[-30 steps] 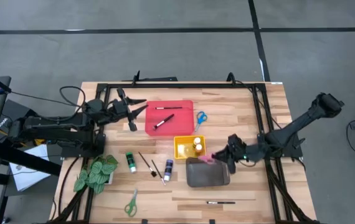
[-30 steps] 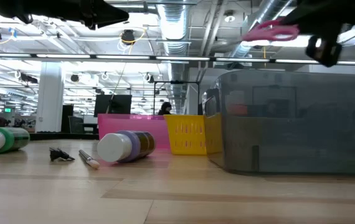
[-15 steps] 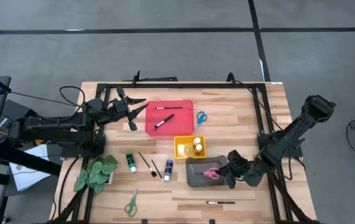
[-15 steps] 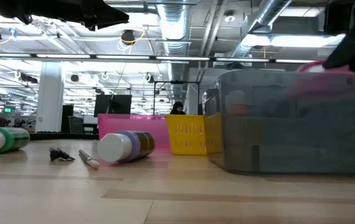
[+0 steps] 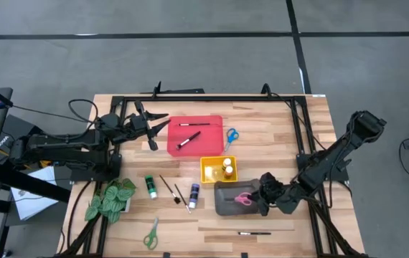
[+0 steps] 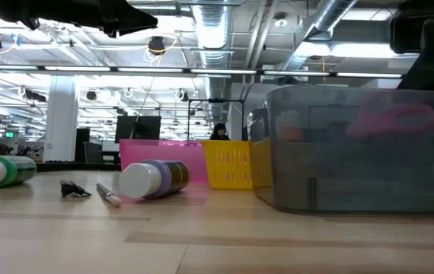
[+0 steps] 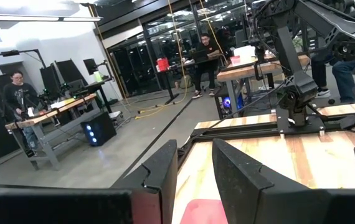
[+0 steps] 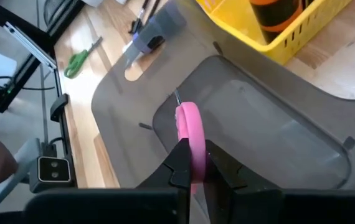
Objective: Pick & Place Paint Supplies
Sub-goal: Put the pink scissors into the black bin, then put the bottom eyeshadow brush into the red bin
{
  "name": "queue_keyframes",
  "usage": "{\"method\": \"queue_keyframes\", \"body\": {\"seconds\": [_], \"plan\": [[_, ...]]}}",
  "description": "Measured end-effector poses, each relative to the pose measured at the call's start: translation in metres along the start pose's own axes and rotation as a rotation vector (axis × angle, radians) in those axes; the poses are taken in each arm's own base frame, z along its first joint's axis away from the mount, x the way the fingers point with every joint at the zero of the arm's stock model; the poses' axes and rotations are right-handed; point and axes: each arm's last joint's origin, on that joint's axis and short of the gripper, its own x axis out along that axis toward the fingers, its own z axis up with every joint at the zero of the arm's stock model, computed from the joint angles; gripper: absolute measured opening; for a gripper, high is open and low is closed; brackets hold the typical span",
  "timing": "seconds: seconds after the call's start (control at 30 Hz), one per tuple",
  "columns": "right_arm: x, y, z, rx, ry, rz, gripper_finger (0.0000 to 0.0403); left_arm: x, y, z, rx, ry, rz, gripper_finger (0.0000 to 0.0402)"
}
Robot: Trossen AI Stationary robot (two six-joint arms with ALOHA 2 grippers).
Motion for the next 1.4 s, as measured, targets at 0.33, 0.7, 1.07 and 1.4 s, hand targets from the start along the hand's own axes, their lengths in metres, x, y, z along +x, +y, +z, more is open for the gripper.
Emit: {"method": "queue_keyframes", "body": {"seconds": [0.33,0.7,1.07,1.4], "plan": [[0.000,-0.001,0.000,-0.006,0.010,-0.009,0.0032,0.000,0.000,0.000,0.000,0.000,-0.001,0.0095],[0.001,-0.001,0.001,0.000,0.001,-0.011,0.0070,0.000,-0.001,-0.002,0.004,0.015,-0.006,0.0095],[-0.016,0.000,0.014,-0.056,-0.066,0.008,0.0126,0.000,-0.001,-0.002,0.006,0.016,-0.007,0.0095],[-0.049,0.012,0.032,-0.229,-0.154,0.172,0.0137,0.000,-0.001,-0.002,0.008,0.021,-0.011,0.0095]]}}
